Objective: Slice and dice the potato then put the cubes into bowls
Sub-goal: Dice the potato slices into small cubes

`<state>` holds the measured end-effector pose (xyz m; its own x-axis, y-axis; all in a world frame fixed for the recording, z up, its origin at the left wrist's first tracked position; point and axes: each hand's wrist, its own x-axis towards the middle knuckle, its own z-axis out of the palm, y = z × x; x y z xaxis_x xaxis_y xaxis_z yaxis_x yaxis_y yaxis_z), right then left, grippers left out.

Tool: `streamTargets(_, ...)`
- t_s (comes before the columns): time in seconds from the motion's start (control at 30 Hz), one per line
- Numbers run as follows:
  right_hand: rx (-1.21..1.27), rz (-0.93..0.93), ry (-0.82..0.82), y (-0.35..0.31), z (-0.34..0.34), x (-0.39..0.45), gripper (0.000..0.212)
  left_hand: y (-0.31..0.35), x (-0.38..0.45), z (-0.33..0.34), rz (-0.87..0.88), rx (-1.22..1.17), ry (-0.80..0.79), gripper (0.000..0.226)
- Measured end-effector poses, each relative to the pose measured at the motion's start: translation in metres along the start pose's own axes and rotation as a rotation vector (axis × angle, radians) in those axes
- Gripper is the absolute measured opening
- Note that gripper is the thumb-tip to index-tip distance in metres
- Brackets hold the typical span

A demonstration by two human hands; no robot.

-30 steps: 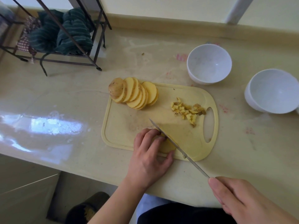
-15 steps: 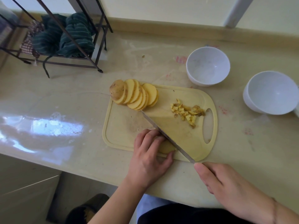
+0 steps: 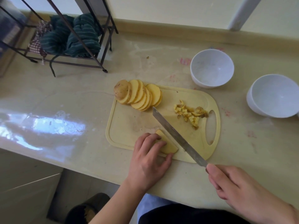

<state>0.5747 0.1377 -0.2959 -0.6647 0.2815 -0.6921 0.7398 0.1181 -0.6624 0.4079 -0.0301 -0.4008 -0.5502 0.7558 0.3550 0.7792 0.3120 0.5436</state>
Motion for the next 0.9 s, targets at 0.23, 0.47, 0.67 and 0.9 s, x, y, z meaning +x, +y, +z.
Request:
streamTargets(0.23,-0.089,-0.016,-0.011,-0.002,0.004,-0.003,0.077,0.002,0.001,0.004,-0.034,-0.003,-0.021,0.031)
streamTargets(0.47,-0.132,0.012,-0.017,0.001,0.001,-0.007,0.093,0.001,0.002,0.004,-0.037,-0.016,-0.019,0.031)
streamTargets(0.67,-0.197,0.032,0.0,0.005,-0.002,-0.014,0.098,0.001,0.002,0.004,-0.037,-0.021,-0.022,0.032)
streamTargets(0.9,-0.252,-0.036,0.067,0.003,0.007,-0.002,0.085,0.001,0.003,0.003,-0.038,-0.029,-0.014,0.033)
